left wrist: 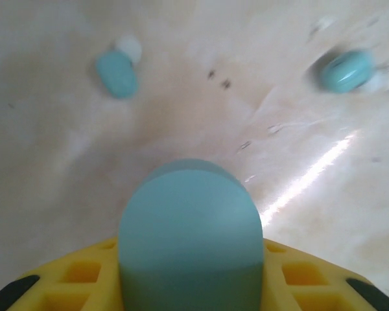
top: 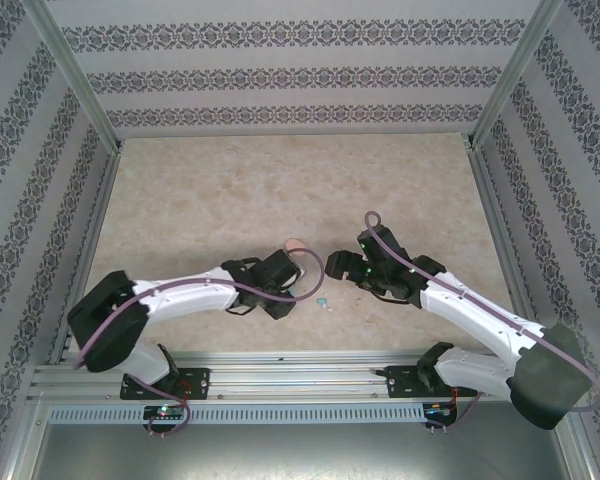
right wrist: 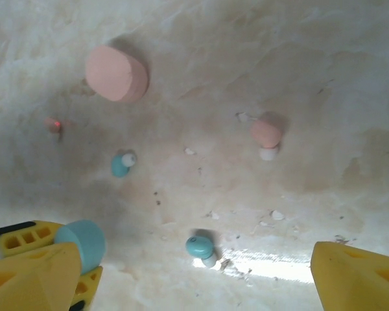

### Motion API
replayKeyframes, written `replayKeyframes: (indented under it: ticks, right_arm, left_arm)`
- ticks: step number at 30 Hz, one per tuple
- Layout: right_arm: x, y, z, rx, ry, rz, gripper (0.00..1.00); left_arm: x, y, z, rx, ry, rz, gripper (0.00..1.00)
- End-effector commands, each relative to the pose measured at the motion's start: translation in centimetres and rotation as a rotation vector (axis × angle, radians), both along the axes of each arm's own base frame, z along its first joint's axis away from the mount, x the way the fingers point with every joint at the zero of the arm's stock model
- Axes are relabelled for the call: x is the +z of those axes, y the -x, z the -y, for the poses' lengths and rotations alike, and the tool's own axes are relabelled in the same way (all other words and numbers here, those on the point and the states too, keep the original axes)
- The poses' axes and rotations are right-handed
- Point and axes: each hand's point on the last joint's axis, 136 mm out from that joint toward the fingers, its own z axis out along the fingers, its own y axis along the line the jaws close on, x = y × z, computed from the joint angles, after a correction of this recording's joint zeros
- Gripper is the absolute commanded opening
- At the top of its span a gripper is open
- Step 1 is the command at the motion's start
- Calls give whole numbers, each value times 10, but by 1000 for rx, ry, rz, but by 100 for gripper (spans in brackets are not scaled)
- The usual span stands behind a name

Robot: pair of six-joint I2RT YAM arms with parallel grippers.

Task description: Insert the wireless bluetooth earbuds into the charging case

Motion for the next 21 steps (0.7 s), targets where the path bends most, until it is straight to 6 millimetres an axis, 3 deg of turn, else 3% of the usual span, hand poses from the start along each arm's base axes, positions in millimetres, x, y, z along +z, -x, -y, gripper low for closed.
replayKeyframes:
  ticks: [1, 6, 12, 21]
  right_arm:
    - [18, 9, -22, 84, -129, -21, 91]
    - [59, 28, -60, 251, -334, -24, 86]
    - [99, 46, -84, 372, -425, -10, 85]
    - [118, 58, -104, 450, -498, -7, 86]
  left_arm:
    - [39, 2, 7, -129, 62, 88, 27]
    - [101, 15, 18, -292, 266, 131, 23]
    - [152, 27, 23, -411, 417, 229, 23]
    - [175, 32, 25, -423, 488, 279, 24]
